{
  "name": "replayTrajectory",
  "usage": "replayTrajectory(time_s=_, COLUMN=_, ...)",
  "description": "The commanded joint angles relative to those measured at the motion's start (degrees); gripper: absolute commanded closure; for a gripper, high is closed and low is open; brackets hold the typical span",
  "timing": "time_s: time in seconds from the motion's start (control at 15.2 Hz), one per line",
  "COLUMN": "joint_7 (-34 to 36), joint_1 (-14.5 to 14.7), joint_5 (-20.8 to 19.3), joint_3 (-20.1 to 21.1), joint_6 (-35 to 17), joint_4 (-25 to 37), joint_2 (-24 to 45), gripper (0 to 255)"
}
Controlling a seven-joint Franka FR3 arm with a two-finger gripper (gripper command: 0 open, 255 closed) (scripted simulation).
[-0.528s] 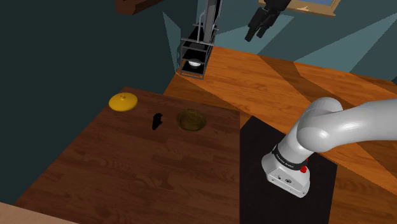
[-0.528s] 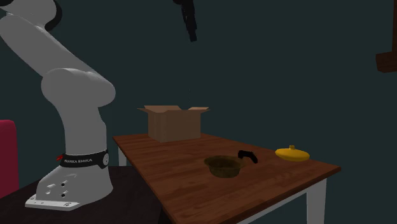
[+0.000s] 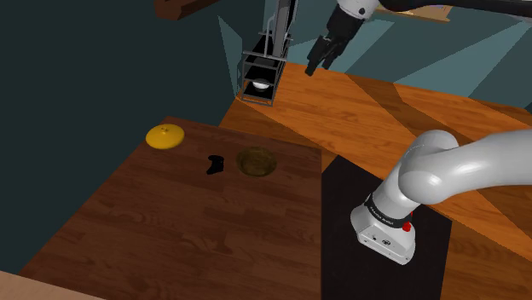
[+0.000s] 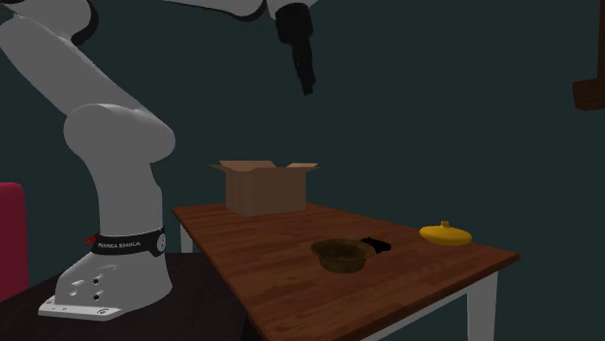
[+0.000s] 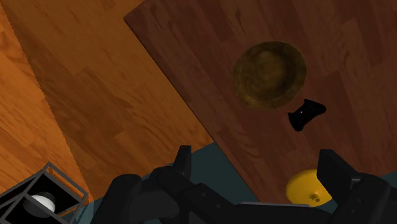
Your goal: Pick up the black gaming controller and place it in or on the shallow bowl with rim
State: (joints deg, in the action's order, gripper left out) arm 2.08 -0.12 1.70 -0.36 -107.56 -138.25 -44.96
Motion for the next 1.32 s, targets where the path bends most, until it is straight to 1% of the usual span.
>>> replayTrajectory(time_s=0.0, joint_7=1.33, joint_1=0.5, joint_5=0.64, joint_3=1.38, joint_6=-4.59, joint_4=-2.31, joint_2=1.82, gripper=0)
replayTrajectory(time_s=0.4, joint_7=5.14, joint_1=1.82, joint_5=2.03, joint_3=5.47, joint_6=-16.9, joint_4=-6.66, joint_2=8.84, gripper=0)
replayTrajectory(time_s=0.79, joint_7=9.53, joint_1=2.43, joint_5=2.13, joint_3=9.86, joint_6=-29.22, joint_4=-7.87, joint_2=19.03, gripper=0)
replayTrajectory(time_s=1.06, joint_7=13.37, joint_1=2.07, joint_5=0.52, joint_3=13.03, joint_6=-36.93, joint_4=-6.87, joint_2=27.2, gripper=0)
replayTrajectory(time_s=1.25, joint_7=17.28, joint_1=1.29, joint_5=-2.33, joint_3=15.49, joint_6=-42.15, joint_4=-5.17, joint_2=33.85, gripper=0)
